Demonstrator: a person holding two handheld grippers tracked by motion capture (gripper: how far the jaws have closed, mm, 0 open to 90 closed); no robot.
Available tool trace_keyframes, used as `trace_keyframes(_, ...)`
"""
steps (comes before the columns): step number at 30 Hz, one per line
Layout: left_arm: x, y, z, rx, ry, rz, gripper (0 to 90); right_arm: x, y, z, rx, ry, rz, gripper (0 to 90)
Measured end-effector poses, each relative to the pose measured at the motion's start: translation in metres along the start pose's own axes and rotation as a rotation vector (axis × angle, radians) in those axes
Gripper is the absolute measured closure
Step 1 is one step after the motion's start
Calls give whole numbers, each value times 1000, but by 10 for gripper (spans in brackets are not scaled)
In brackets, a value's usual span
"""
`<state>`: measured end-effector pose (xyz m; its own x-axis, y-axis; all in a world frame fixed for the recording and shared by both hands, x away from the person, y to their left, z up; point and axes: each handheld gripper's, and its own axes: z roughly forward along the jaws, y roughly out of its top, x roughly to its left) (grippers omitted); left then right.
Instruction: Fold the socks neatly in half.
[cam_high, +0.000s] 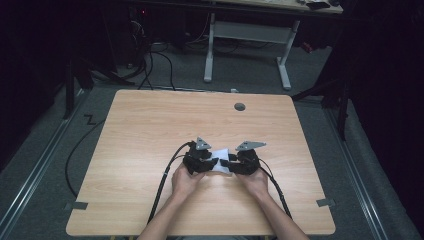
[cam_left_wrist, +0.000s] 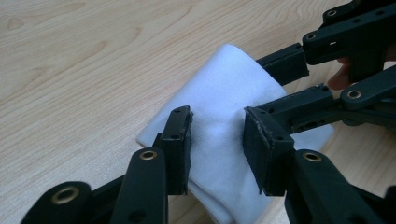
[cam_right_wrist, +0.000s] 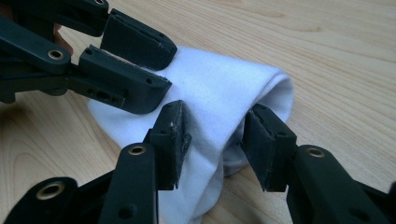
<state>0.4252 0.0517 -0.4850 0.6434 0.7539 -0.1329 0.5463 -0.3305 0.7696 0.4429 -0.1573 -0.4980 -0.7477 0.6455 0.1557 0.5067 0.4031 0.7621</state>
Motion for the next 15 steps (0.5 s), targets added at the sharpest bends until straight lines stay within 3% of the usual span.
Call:
trace_keyframes(3, 2, 2, 1, 2, 2, 1, 627, -2, 0, 1, -5, 3, 15, 584)
trace_keyframes(6, 4, 7, 3, 17, 3, 8, 627, -1, 2, 2, -13, -23, 15, 586)
trace_keyframes(9, 7, 8, 5, 11, 0, 23, 630, 6, 5, -4, -53, -117, -30, 594)
trace_keyframes(12, 12, 8, 6, 0, -11, 25, 634, 10, 8, -8, -89, -175, -70, 612)
trace_keyframes(15, 15, 8, 7, -9, -4, 26, 637, 9, 11, -2, -35, -175, -79, 611)
